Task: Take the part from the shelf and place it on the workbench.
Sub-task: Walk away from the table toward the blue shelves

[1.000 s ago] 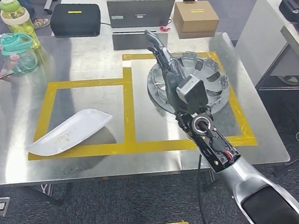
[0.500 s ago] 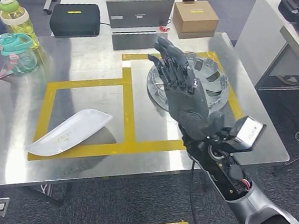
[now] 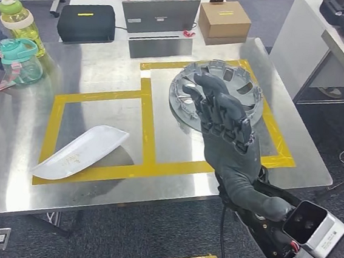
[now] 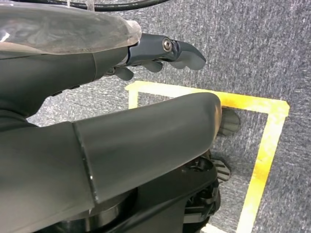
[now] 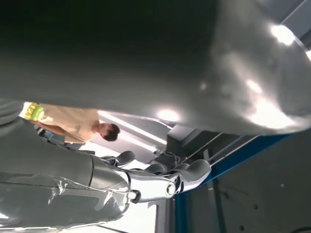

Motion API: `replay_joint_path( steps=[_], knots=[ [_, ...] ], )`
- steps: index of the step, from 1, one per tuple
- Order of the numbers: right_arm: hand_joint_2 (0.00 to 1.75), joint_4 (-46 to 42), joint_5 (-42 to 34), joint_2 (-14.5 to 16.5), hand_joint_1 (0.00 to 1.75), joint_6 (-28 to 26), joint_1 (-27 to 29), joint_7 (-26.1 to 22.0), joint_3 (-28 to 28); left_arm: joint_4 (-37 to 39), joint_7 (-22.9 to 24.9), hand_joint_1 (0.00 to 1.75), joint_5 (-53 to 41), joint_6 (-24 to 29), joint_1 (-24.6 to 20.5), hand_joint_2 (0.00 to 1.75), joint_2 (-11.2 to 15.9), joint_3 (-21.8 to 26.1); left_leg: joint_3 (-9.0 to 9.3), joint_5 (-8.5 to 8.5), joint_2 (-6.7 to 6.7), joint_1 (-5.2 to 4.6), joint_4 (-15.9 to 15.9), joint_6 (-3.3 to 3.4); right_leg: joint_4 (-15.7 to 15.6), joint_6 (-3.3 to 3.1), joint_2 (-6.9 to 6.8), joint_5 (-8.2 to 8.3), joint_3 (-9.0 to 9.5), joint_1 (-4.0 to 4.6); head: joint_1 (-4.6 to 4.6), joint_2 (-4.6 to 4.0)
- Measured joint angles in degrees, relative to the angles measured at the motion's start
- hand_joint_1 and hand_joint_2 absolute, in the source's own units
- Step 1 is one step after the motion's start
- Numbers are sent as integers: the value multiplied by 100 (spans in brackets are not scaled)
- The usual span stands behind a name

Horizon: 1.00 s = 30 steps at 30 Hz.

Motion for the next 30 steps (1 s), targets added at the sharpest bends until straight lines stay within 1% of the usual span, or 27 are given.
replay_joint_path(
  steps=[13, 22, 26, 30],
  knots=[
    [0, -284, 6, -15, 0, -11, 14, 46, 27, 0, 73, 0, 55, -10, -1, 0, -36, 1, 2, 0, 0, 0, 0, 0, 0, 0, 0, 0, 3, 0, -1, 0],
    [0, -320, 9, -44, 0, -21, 11, 139, 66, 0, 251, 0, 225, -82, 6, 0, -60, 76, 2, 0, -1, 0, 0, 0, 0, 0, 0, 0, 4, 0, -1, 0],
    [0, -335, 10, -47, 0, -34, 13, 166, 86, 0, 329, 0, 227, -87, 6, 0, -62, 95, 1, -13, -1, -4, 14, 18, -6, 3, 0, 1, 9, -22, -1, 0],
    [0, -335, 10, -51, 0, -39, 12, 176, 96, 0, 384, 0, 230, -78, 5, 0, -62, 101, -4, -31, -1, -7, 40, 43, -6, 14, -1, -6, 17, -27, -3, 0]
  ],
)
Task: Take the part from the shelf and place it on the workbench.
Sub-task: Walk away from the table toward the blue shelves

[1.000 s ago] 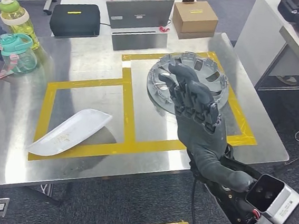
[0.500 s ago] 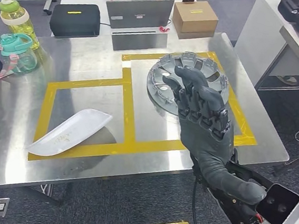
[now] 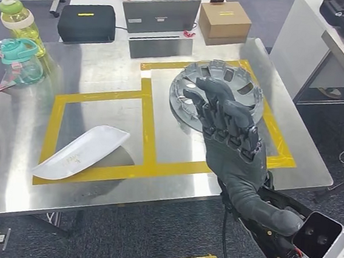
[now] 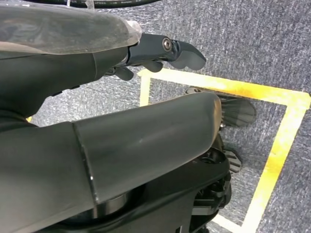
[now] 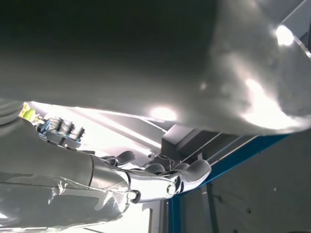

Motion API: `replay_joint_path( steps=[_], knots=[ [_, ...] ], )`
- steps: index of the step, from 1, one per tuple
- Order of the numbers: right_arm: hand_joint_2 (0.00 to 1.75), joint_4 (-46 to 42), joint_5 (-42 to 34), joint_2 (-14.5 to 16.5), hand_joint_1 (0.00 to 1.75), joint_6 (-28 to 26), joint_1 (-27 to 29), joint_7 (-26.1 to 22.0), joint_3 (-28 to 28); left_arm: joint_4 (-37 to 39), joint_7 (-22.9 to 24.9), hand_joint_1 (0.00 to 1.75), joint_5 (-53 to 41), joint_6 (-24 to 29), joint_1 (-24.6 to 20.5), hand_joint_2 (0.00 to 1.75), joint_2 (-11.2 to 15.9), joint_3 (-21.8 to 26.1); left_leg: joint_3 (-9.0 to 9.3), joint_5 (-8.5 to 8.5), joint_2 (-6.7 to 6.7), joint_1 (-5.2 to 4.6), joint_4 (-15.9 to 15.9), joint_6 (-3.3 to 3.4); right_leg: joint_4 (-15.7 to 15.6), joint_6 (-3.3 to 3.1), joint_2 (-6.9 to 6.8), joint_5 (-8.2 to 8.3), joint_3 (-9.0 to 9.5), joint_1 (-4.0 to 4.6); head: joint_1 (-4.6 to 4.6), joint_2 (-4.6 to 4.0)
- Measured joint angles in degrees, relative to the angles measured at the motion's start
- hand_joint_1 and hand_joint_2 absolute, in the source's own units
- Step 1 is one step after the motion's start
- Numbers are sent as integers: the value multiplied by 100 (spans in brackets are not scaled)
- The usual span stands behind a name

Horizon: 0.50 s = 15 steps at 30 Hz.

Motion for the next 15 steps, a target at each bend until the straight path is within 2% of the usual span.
replay_joint_path(
  steps=[3, 6, 8, 9, 10, 12, 13, 14, 15],
  knots=[
    [0, 0, 0, -3, 0, 2, -1, 15, 9, 0, 69, 0, 5, 0, 0, 0, 0, 5, -5, -28, 0, -10, 35, 36, 0, 25, 0, -13, 14, -7, 0, 0],
    [0, -5, 0, -4, 0, 3, -3, 18, 22, 0, 103, 0, 4, -1, 0, 0, 0, 6, 1, -39, 0, -25, 45, 86, -28, 76, 0, -6, 44, -15, -2, 0],
    [0, -19, 0, -14, 0, 3, -7, 19, 26, 0, 105, 0, 4, -2, -1, 0, -7, 6, 50, 15, 19, 17, -36, 131, 6, 117, -5, -67, 45, -12, 4, 0],
    [0, -28, 0, -23, 0, 3, -11, 21, 26, 0, 109, 0, 4, -2, -2, 0, -11, 6, 76, 45, 32, 40, -81, 153, 151, 136, -8, -186, -5, -5, 22, 0],
    [0, -36, 0, -33, 0, 3, -13, 24, 26, 0, 115, 0, 4, -2, -3, 0, -15, 6, 96, 63, 46, 62, -116, 165, 431, 150, -12, -377, -109, -4, 51, 0],
    [0, -45, 0, -45, 0, 3, -8, 31, 28, 0, 131, 0, 5, -2, -2, 0, -19, 6, 97, 68, 59, 60, -124, 173, 1225, 186, -16, -787, -407, -3, 105, 0],
    [0, -46, 0, -54, 0, 3, -2, 33, 30, 0, 139, 0, 6, -3, 1, 0, -21, 6, 95, 69, 63, 61, -123, 172, 1524, 203, -16, -888, -513, -8, 123, 0],
    [0, -46, 0, -63, 0, 3, 2, 35, 31, 0, 145, 0, 6, -4, 3, 0, -24, 6, 93, 70, 66, 67, -121, 170, 1612, 219, -18, -870, -523, -13, 133, 0],
    [0, -46, 0, -73, 0, 3, 1, 37, 31, 0, 149, 0, 6, -7, 4, 0, -27, 6, 93, 72, 66, 78, -116, 163, 1447, 232, -21, -736, -414, -20, 145, 0]
  ],
)
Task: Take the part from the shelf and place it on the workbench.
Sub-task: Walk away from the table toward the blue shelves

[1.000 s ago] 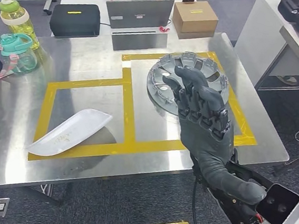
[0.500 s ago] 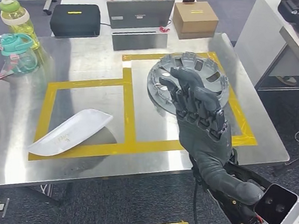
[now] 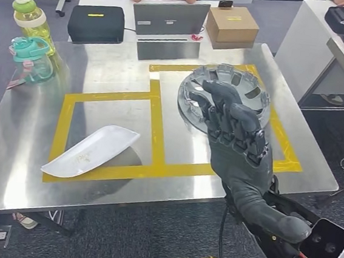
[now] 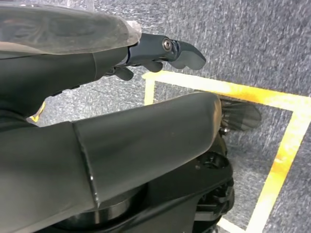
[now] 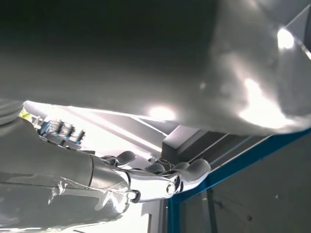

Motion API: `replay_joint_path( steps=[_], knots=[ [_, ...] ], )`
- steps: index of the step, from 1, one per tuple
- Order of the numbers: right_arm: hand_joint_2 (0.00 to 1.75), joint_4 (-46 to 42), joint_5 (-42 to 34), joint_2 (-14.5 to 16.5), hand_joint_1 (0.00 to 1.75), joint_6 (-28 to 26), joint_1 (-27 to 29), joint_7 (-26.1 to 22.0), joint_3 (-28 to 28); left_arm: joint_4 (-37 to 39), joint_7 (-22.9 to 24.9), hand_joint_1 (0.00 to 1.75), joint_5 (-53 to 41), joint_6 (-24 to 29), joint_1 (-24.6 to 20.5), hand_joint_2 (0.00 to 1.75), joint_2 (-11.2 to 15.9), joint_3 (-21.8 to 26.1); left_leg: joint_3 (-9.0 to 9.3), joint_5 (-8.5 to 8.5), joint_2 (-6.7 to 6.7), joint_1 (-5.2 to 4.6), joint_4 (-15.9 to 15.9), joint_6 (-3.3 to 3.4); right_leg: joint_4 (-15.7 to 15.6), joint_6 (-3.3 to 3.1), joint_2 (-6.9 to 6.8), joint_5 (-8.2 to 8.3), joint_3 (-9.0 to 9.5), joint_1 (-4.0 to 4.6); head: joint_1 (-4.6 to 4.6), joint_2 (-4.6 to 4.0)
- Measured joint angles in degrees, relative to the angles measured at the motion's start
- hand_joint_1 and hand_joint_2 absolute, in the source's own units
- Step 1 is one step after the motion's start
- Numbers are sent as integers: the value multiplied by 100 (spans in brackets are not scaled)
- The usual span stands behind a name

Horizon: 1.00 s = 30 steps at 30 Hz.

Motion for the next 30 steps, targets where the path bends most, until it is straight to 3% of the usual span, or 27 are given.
replay_joint_path(
  steps=[2, 3, 5, 8, 9, 11, 13, 14, 15, 16, 17, 19, 20, 22, 23, 24, 26, 27, 28, 29, 30],
  knots=[
    [0, -1, 0, -13, 0, 0, -4, 3, 0, 0, 1, 0, 0, -7, -1, 0, -6, 0, -3, -2, -5, 20, 26, -39, -833, 27, -6, 358, 456, -20, 33, 0],
    [0, -4, 0, -15, 0, 0, -5, 4, 1, 0, 1, 0, -1, -11, -4, 0, -7, 0, -14, 1, -13, 19, 43, -73, -1198, 11, 6, 476, 666, -14, 54, 0],
    [0, -13, 0, -18, 0, 0, -6, 2, 3, 0, 4, 0, -1, -21, -8, 0, -3, 1, -37, 32, -30, 1, 69, -163, -1498, -53, 33, 520, 830, 10, 61, 0],
    [0, -19, 0, -29, 0, 0, -14, 5, 6, 0, 16, 0, 0, -26, -5, 0, -1, 2, -97, 27, -38, 3, 115, -274, -1504, -207, 34, 592, 757, 21, 0, 0],
    [0, -19, 0, -33, 0, 0, -21, 9, 8, 0, 24, 0, 0, -27, -5, 0, -2, 2, -166, -99, -36, 11, 243, -296, -1516, -270, 25, 630, 716, 16, -34, 0],
    [0, -20, 0, -33, 0, 0, -31, 13, 14, 0, 36, 0, 1, -30, -8, 0, -4, 2, -447, -586, -34, 18, 884, -322, -1527, -376, 6, 721, 594, 19, -112, 0],
    [0, -19, 0, -33, 0, 0, -29, 19, 21, 0, 43, 0, 3, -34, -7, 0, -5, 2, -725, -998, -34, 17, 1667, -330, -1525, -420, -4, 818, 451, 51, -157, 0],
    [0, -19, 0, -33, 0, 0, -27, 23, 26, 0, 44, 0, 5, -34, -7, 0, -5, 2, -748, -1036, -34, 13, 1851, -321, -1524, -426, -7, 866, 384, 68, -164, 0],
    [0, -18, 0, -33, 0, 0, -26, 25, 31, 0, 45, 0, 7, -35, -7, 0, -5, 2, -649, -951, -35, 7, 1800, -300, -1523, -426, -7, 914, 323, 84, -167, 0],
    [0, -17, 0, -33, 0, 0, -25, 27, 34, 0, 45, 0, 8, -35, -9, 0, -5, 2, -434, -792, -35, -3, 1529, -266, -1522, -422, -6, 962, 267, 97, -169, 0],
    [0, -17, 0, -33, 0, 0, -25, 25, 37, 0, 45, 0, 9, -35, -16, 0, -1, 3, -127, -642, -35, -21, 1101, -219, -1520, -414, -5, 1007, 224, 105, -170, 0],
    [0, -19, 0, -33, 0, 0, -23, 21, 39, 0, 45, 0, 14, -36, -39, 0, 10, 4, 433, -507, -27, -74, 255, -138, -1522, -374, -7, 1088, 173, 126, -167, 0],
    [0, -19, 0, -33, 0, 0, -23, 19, 40, 0, 45, 0, 18, -36, -50, 0, 15, 4, 573, -503, -23, -101, 21, -112, -1526, -345, -14, 1124, 171, 126, -164, 0],
    [0, -18, 0, -33, 0, 0, -23, 17, 41, 0, 45, 0, 22, -38, -56, 0, 13, 5, 578, -447, -15, -121, -73, -68, -1556, -270, -30, 1210, 170, 124, -153, 0],
    [0, -17, 0, -34, 0, 0, -19, 16, 39, 0, 45, 0, 23, -39, -54, 0, 10, 7, 542, -399, -5, -112, -94, -34, -1545, -238, -28, 1197, 146, 118, -162, 0],
    [0, -18, 0, -36, 0, 0, -15, 16, 37, 0, 45, 0, 24, -39, -51, 0, 9, 8, 492, -339, 10, -97, -105, 10, -1458, -210, -25, 1083, 92, 118, -151, 0],
    [0, -18, 5, -40, 0, 0, -1, 13, 32, 0, 45, 0, 26, -41, -46, 0, 11, 11, 364, -217, 45, -74, -125, 73, -927, -169, -20, 553, -106, 105, -122, 0],
    [0, -18, 11, -42, 0, 1, 7, 7, 31, 0, 45, 0, 26, -44, -44, 0, 12, 12, 291, -165, 51, -75, -122, 92, -508, -150, -22, 244, -218, 102, -96, 0],
    [0, -18, 21, -44, 0, 3, 19, 1, 31, 0, 45, 0, 26, -47, -41, 0, 11, 13, 221, -112, 56, -76, -119, 94, -111, -132, -23, 35, -292, 99, -81, 0],
    [0, -18, 37, -46, 0, 5, 29, -5, 30, 0, 45, 0, 25, -51, -38, 0, 10, 13, 151, -60, 57, -77, -114, 89, 161, -118, -23, -44, -301, 99, -65, 0],
    [0, -19, 57, -48, 0, 8, 36, -10, 29, 0, 45, 0, 22, -55, -35, 0, 10, 13, 84, -10, 57, -77, -106, 78, 230, -110, -23, 14, -202, 98, -44, 0]
  ],
)
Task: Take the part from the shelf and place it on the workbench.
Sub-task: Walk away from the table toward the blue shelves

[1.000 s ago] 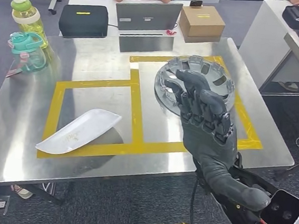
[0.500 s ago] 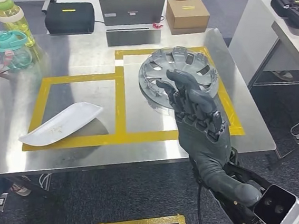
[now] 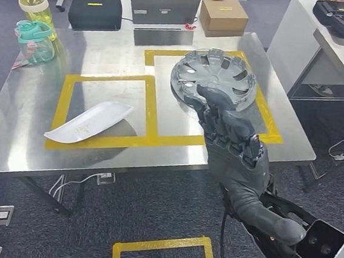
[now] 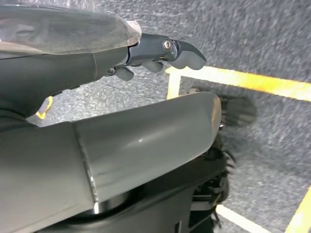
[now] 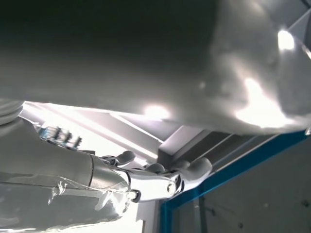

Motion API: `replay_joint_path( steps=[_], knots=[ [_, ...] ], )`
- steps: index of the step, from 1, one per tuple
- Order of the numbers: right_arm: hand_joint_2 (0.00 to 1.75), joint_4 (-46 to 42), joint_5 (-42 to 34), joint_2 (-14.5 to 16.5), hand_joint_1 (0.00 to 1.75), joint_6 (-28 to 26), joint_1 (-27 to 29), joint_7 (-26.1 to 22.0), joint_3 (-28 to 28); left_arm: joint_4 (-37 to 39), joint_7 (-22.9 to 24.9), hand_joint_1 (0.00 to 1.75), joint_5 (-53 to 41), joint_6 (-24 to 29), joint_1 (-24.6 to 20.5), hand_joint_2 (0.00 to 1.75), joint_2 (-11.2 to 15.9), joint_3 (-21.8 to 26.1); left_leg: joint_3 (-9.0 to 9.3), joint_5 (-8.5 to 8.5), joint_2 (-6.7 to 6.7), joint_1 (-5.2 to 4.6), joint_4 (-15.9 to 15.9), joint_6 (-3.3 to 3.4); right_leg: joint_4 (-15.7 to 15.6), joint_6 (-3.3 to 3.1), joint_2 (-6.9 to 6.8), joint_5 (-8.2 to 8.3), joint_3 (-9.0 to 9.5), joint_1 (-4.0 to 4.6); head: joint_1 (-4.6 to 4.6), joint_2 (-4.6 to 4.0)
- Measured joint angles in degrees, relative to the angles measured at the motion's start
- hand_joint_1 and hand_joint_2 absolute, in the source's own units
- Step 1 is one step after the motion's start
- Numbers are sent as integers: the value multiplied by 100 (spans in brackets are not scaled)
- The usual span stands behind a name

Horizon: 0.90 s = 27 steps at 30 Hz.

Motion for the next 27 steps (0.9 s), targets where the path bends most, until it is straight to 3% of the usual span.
replay_joint_path(
  steps=[1, 3, 5, 6, 8, 9, 11, 13, 14, 15, 16, 18, 20, 22, 25, 27],
  knots=[
    [0, -6, 25, -2, 0, 1, 3, 3, -2, 0, 0, 0, -8, -5, 3, 0, -1, 0, -58, 43, 0, 0, 9, -15, -168, -1, -1, 151, 204, -1, 24, 0],
    [0, -36, 67, -3, 0, -5, 1, 25, -9, 0, 0, 0, -30, -20, -2, 0, -2, 0, -148, 109, -2, -8, 42, -59, -1007, -22, -1, 410, 833, 7, 69, 0],
    [0, -83, 101, -4, 0, -20, 1, 51, -23, 0, 3, 0, -54, -34, -22, 0, -4, -1, -207, 177, -4, -27, 79, -116, -1754, -68, 4, 413, 1316, 27, 85, 0],
    [0, -103, 114, -5, 0, -28, 4, 60, -30, 0, 5, 0, -64, -37, -32, 0, -5, -1, -235, 216, -5, -34, 89, -147, -1913, -89, 6, 375, 1398, 40, 84, 0],
    [0, -125, 123, -5, 0, -35, 17, 72, -38, 0, 10, 0, -77, -37, -48, 0, -4, 0, -290, 266, -11, -36, 111, -213, -1971, -165, -3, 410, 1364, 27, 61, 0],
    [0, -131, 125, -8, 0, -37, 20, 78, -40, 0, 11, 0, -80, -37, -51, 0, -3, -1, -342, 196, -20, -35, 182, -244, -1980, -215, -11, 451, 1319, 10, 44, 0],
    [0, -139, 127, -15, 0, -40, 21, 86, -46, 0, 15, 0, -81, -37, -56, 0, -2, -2, -554, -251, -38, -17, 681, -299, -1995, -322, -32, 557, 1202, -21, -25, 0],
    [0, -143, 130, -18, 0, -43, 21, 92, -49, 0, 17, 0, -81, -37, -56, 0, -4, -2, -814, -770, -43, 9, 1476, -338, -1983, -365, -34, 658, 1053, -11, -93, 0],
    [0, -143, 131, -18, 0, -44, 21, 93, -48, 0, 17, 0, -81, -37, -56, 0, -4, -2, -872, -865, -43, 20, 1760, -351, -1974, -363, -35, 704, 981, -7, -107, 0],
    [0, -143, 132, -18, 0, -44, 21, 95, -47, 0, 17, 0, -81, -37, -56, 0, -4, -2, -838, -822, -43, 25, 1861, -356, -1958, -358, -35, 746, 909, -4, -117, 0],
    [0, -143, 133, -18, 0, -45, 21, 97, -46, 0, 17, 0, -79, -37, -56, 0, -3, -2, -701, -674, -42, 27, 1754, -353, -1935, -349, -34, 783, 838, -4, -124, 0],
    [0, -143, 139, -18, 0, -49, 21, 99, -45, 0, 17, 0, -70, -34, -64, 0, 1, -2, -186, -363, -45, 26, 1031, -321, -1873, -317, -29, 836, 715, -2, -133, 0],
    [0, -146, 146, -18, 0, -52, 19, 100, -45, 0, 17, 0, -62, -32, -75, 0, 2, -2, 264, -297, -51, 8, 330, -285, -1823, -283, -27, 864, 640, 17, -140, 0],
    [0, -149, 148, -18, 0, -54, 18, 100, -46, 0, 17, 0, -60, -31, -78, 0, 2, -2, 392, -333, -55, -9, 123, -273, -1807, -268, -28, 873, 615, 34, -145, 0],
    [0, -151, 148, -18, 0, -54, 18, 101, -46, 0, 17, 0, -59, -31, -80, 0, 2, -2, 396, -340, -58, -10, 95, -269, -1806, -257, -30, 884, 615, 31, -134, 0],
    [0, -157, 148, -18, 0, -54, 19, 101, -45, 0, 16, 0, -57, -31, -80, 0, 2, -2, 384, -341, -63, -19, 67, -248, -1812, -214, -35, 928, 613, 23, -113, 0]
  ],
)
